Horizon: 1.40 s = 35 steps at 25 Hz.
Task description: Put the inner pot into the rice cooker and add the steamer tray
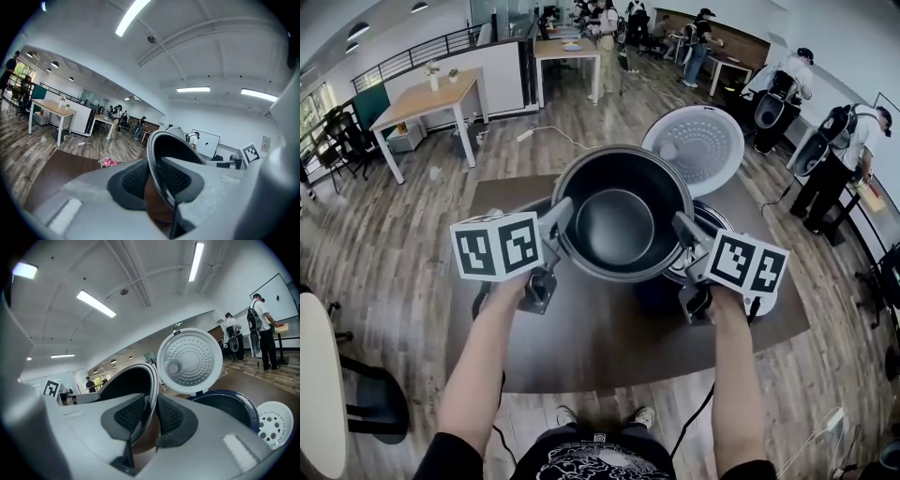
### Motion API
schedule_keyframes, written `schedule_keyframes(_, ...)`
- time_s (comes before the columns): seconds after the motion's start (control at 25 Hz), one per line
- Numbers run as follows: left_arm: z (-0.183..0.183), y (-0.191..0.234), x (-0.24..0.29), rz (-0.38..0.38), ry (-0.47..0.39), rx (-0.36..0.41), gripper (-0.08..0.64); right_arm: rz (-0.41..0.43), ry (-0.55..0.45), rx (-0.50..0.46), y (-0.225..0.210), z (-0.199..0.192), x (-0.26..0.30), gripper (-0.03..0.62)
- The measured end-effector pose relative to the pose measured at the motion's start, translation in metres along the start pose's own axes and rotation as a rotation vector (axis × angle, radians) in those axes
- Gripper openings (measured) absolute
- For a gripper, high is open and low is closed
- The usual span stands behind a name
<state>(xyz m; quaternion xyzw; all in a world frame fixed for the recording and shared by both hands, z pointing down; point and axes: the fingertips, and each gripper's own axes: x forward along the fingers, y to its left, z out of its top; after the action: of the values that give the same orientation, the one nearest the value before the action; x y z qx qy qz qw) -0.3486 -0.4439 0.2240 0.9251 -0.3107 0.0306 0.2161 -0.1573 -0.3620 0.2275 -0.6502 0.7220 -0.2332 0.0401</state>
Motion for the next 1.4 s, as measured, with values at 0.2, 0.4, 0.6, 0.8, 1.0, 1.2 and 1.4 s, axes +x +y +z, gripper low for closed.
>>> schedule_keyframes(0.2, 0.002, -0.041, 0.036, -0.015, -0.009, 0.013, 0.095, -0.007, -0.026, -0.002, -0.042, 0.025, -0.022, 0.078)
schedule_keyframes(0.4, -0.008, -0.075, 0.068, -0.028, 0.004, 0.012, 0.095, -0.015, -0.033, 0.014, -0.084, 0.035, -0.04, 0.08)
schedule_keyframes(0.6, -0.018, -0.109, 0.099, -0.031, 0.019, 0.001, 0.095, -0.024, -0.027, 0.025, -0.125, 0.048, -0.059, 0.078)
schedule_keyframes(0.8, -0.037, -0.13, 0.12, -0.012, 0.037, -0.014, 0.095, -0.018, 0.002, 0.05, -0.159, 0.043, -0.069, 0.078)
schedule_keyframes(1.0, -0.057, -0.135, 0.138, 0.035, 0.063, -0.048, 0.095, -0.003, 0.063, 0.072, -0.188, 0.034, -0.064, 0.078)
schedule_keyframes(1.2, -0.068, -0.133, 0.151, 0.097, 0.079, -0.068, 0.094, 0.026, 0.122, 0.107, -0.208, 0.026, -0.052, 0.078)
schedule_keyframes(1.4, -0.081, -0.115, 0.156, 0.136, 0.109, -0.094, 0.094, 0.028, 0.172, 0.13, -0.212, 0.009, -0.034, 0.08)
